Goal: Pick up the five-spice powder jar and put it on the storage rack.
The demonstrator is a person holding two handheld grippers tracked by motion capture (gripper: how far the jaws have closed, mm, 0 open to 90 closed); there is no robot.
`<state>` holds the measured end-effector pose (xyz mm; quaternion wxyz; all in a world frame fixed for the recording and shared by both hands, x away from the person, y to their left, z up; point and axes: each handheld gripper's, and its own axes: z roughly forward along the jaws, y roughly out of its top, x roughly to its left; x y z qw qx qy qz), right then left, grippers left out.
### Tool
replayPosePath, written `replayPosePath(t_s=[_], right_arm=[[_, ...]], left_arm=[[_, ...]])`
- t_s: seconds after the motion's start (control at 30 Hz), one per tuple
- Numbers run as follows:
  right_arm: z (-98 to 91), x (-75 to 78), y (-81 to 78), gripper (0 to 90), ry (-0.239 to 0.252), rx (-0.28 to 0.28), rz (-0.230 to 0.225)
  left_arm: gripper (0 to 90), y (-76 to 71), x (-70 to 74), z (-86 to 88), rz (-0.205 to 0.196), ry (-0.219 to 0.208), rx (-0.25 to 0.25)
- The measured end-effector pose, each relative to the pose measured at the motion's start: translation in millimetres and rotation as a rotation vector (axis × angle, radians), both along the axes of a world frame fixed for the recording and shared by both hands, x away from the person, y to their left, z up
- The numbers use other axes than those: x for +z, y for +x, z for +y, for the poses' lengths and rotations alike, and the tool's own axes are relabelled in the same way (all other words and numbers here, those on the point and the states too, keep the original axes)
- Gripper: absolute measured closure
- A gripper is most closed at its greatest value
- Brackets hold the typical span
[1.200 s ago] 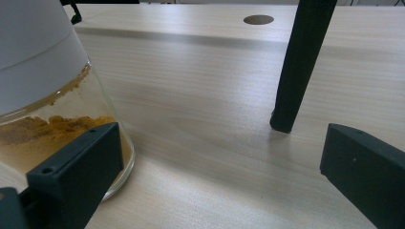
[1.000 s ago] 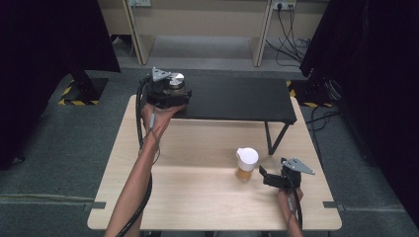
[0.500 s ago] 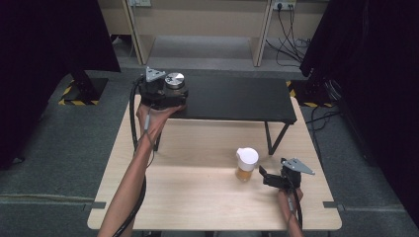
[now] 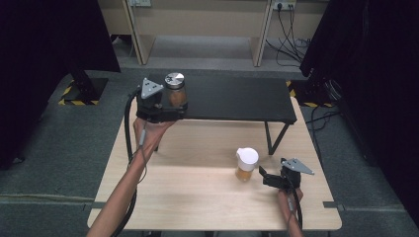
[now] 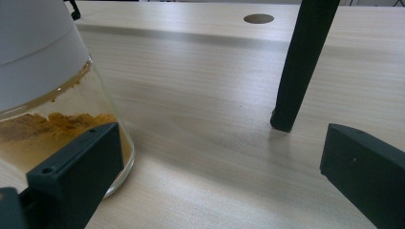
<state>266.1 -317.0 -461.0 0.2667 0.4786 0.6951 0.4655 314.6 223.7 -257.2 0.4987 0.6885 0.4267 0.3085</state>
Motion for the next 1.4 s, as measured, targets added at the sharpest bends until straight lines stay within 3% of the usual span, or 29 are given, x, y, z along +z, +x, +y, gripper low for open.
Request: replayPosePath(t_s=[0.07,0.2,0.27,0.4,0.6,0.73,0.77,0.8,0.83,0.87,1.1,1.4], right_arm=[[0.1,0.0,0.0,0.8,-0.001,0.000,0.000],[0.6,0.1,-0.1,0.8,-0.002,-0.001,0.000],[0.9,0.2,-0.2,0.8,-0.003,-0.001,0.000],[1.2,0.4,-0.3,0.8,-0.004,-0.002,0.001],[1.4,0.5,-0.3,0.8,-0.005,-0.002,0.002],[1.6,0.7,-0.3,0.8,-0.006,-0.002,0.002],[1.9,0.8,-0.4,0.8,-0.009,-0.001,0.002],[1.9,0.9,-0.3,0.8,-0.009,-0.001,0.002],[1.8,0.8,-0.3,0.8,-0.008,-0.001,0.002],[1.8,0.8,-0.3,0.8,-0.008,-0.001,0.002],[1.8,0.8,-0.3,0.8,-0.009,-0.001,0.002],[1.8,0.8,-0.5,0.8,-0.011,0.001,0.001]], left_arm=[[0.0,-7.7,-4.3,2.9,-0.004,-0.011,-0.010],[0.0,-27.7,-17.0,5.1,-0.031,0.005,-0.013],[0.0,-30.6,-20.4,7.7,-0.032,-0.003,-0.022],[0.0,-40.6,-34.3,13.9,-0.022,-0.020,-0.057],[0.0,-51.7,-67.3,23.0,0.000,-0.067,-0.108],[0.1,-52.8,-91.8,23.9,0.028,-0.072,-0.124],[0.1,-50.9,-104.2,23.6,0.045,-0.072,-0.133],[0.0,-50.9,-104.2,23.6,0.045,-0.072,-0.133],[0.0,-49.0,-116.9,23.4,0.057,-0.075,-0.138],[0.1,-49.0,-116.9,23.4,0.057,-0.075,-0.138],[0.1,-48.2,-159.6,26.4,0.048,-0.110,-0.174],[0.0,-41.6,-183.5,22.4,0.069,-0.083,-0.188]])
